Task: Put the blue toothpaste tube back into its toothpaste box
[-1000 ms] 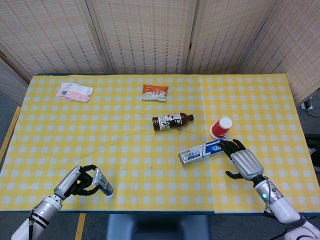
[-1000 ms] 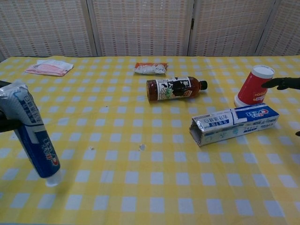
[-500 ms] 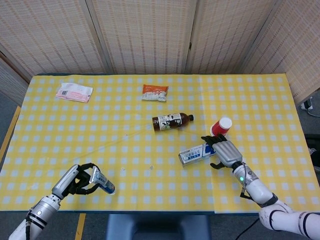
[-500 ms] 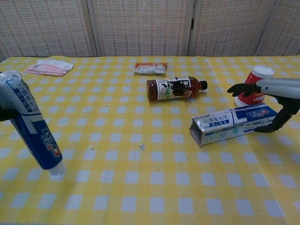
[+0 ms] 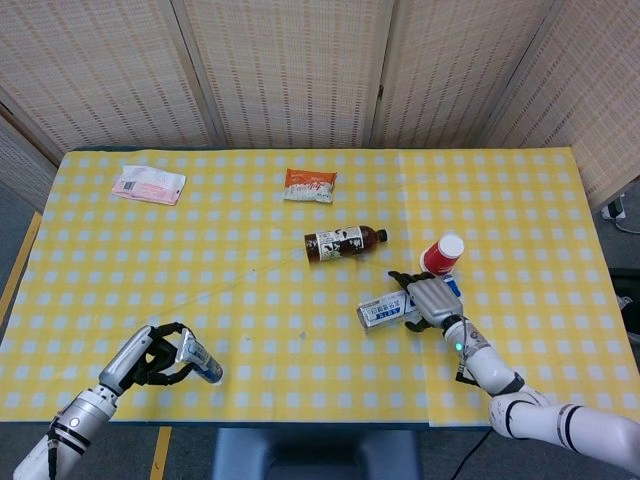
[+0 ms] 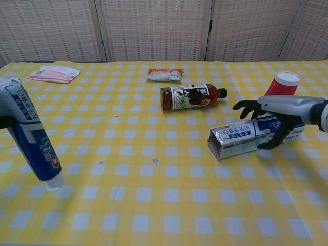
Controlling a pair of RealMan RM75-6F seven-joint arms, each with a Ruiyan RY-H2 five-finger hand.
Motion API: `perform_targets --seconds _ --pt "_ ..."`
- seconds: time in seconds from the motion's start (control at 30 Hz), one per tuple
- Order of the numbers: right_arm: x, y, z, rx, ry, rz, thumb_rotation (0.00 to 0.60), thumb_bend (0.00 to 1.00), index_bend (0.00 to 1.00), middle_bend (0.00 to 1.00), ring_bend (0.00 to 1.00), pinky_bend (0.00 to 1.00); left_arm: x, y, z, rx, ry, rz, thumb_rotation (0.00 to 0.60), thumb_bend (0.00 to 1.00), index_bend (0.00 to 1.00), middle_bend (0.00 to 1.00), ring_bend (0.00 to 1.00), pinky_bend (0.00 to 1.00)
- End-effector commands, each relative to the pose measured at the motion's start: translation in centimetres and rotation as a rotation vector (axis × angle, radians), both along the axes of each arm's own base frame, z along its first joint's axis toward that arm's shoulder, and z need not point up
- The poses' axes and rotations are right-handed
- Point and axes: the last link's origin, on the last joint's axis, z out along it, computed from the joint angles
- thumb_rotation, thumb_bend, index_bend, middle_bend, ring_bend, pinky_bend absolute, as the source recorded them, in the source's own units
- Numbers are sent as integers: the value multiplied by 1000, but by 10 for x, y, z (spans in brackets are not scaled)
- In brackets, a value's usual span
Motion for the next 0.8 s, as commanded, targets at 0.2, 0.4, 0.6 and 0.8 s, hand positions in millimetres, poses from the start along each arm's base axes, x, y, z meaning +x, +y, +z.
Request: perform_targets --seconds 0.2,0.4,0.6,0.8 --pt "-3 2 -9 -26 19 4 600 302 250 309 315 307 -2 -1 3 3 -6 8 600 387 824 1000 1000 1000" --pt "2 6 -7 -63 -23 20 600 302 349 380 386 392 0 -3 8 14 -16 6 600 388 823 1000 1000 1000" --pt "5 9 -3 -74 -75 23 600 303 390 412 413 425 2 -5 10 15 -17 5 600 387 824 1000 1000 1000" --pt "14 15 7 -78 -149 37 600 302 390 413 413 425 8 -6 13 27 -23 -5 600 387 823 1000 1000 1000"
